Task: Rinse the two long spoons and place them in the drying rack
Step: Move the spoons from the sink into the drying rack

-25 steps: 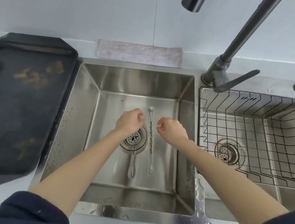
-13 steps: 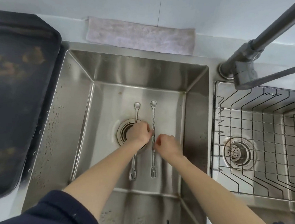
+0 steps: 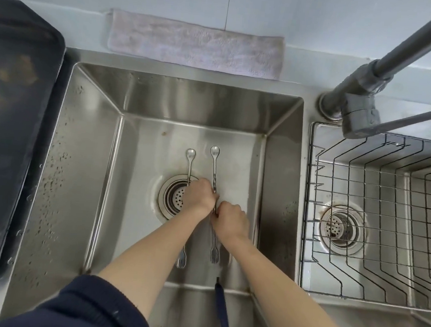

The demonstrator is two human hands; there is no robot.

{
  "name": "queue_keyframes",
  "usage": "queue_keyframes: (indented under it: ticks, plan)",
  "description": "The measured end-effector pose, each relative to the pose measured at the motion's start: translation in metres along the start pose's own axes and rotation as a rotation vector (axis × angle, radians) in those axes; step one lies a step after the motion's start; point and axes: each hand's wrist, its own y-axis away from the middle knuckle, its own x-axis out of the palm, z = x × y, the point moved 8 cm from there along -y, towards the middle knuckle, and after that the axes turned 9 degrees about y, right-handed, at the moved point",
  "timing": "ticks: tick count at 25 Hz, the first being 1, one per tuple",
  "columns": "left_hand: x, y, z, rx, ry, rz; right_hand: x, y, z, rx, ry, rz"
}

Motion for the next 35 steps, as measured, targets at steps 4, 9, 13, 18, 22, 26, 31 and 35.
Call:
queue_keyframes:
  ticks: [4, 9, 13, 18, 22, 26, 31, 35]
  plan:
    - [-0.003, 0.001, 0.004, -0.064, 0.087, 0.006, 0.001, 0.004, -0.005, 0.027, -0.040, 0.004]
    - [0.000, 0.005, 0.004, -0.074, 0.132, -0.003, 0.002, 0.008, -0.009, 0.045, -0.088, 0.020]
    - [0.000, 0.006, 0.006, -0.077, 0.228, -0.023, -0.006, 0.009, -0.008, 0.036, -0.149, -0.007]
    - [-0.008, 0.012, 0.001, -0.072, 0.313, 0.007, -0.013, 0.019, 0.000, -0.011, -0.226, -0.022]
    - [-0.024, 0.020, -0.009, 0.001, 0.435, -0.018, -0.024, 0.029, 0.004, -0.046, -0.293, -0.067]
    - [-0.040, 0.040, -0.021, 0.111, 0.542, -0.009, -0.043, 0.046, -0.002, -0.027, -0.353, -0.123]
    - [-0.064, 0.076, -0.035, 0.214, 0.624, -0.036, -0.068, 0.072, 0.002, -0.093, -0.333, -0.207]
    - [-0.091, 0.104, -0.041, 0.342, 0.446, -0.169, -0.088, 0.098, 0.006, -0.134, -0.387, -0.305]
